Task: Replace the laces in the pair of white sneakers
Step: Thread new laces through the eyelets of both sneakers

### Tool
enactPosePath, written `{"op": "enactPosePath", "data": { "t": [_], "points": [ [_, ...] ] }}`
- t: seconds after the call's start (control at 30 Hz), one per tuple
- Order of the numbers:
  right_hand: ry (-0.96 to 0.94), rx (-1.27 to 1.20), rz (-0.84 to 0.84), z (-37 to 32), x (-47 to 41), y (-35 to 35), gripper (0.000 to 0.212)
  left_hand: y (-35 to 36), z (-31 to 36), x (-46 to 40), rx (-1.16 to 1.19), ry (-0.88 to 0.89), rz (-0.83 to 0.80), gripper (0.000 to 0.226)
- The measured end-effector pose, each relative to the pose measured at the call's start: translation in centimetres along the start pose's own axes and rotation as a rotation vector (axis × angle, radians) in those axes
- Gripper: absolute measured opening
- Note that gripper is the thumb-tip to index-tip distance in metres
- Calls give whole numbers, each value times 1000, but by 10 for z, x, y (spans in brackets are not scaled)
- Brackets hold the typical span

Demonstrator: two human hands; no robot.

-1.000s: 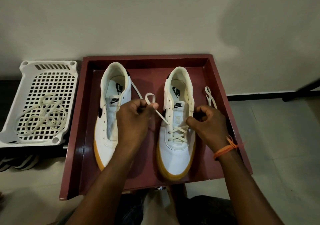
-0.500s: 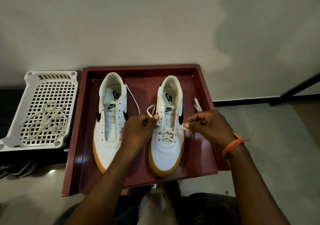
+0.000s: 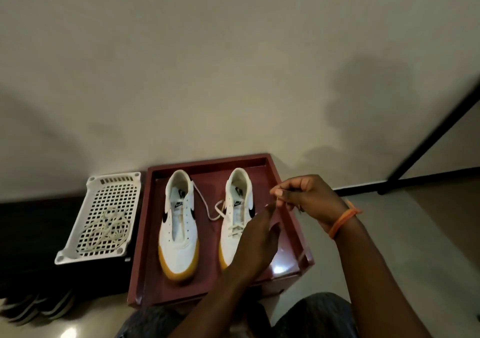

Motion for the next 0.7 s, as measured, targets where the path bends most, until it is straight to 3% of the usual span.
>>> {"op": "enactPosePath", "data": {
  "t": [0.13, 0.3, 0.47, 0.53, 0.7],
  "points": [
    [-29, -64, 15, -33, 32, -23, 9, -17, 52, -14, 141, 76, 144, 19],
    [-60, -78, 26, -67, 64, -28, 12, -54, 95, -42, 33, 145, 330, 20],
    [-149, -89, 56, -97, 92, -35, 14, -78, 115, -60, -52, 205, 330, 24],
    [-184, -139, 44, -108, 101, -40, 14, -84, 112, -62, -6, 143, 344, 33],
    [-206, -233, -33, -123, 111, -48, 20, -83, 70, -59, 25, -125, 295, 28]
  ]
}}
Point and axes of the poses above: each hand's wrist, its own x-axis away from the middle knuckle, its own y-axis out of the palm, z = x × y, the point moved 1 cm from there along -x, towards the middle knuckle, and after that the axes turned 10 degrees about y, right-handed, at the moved point
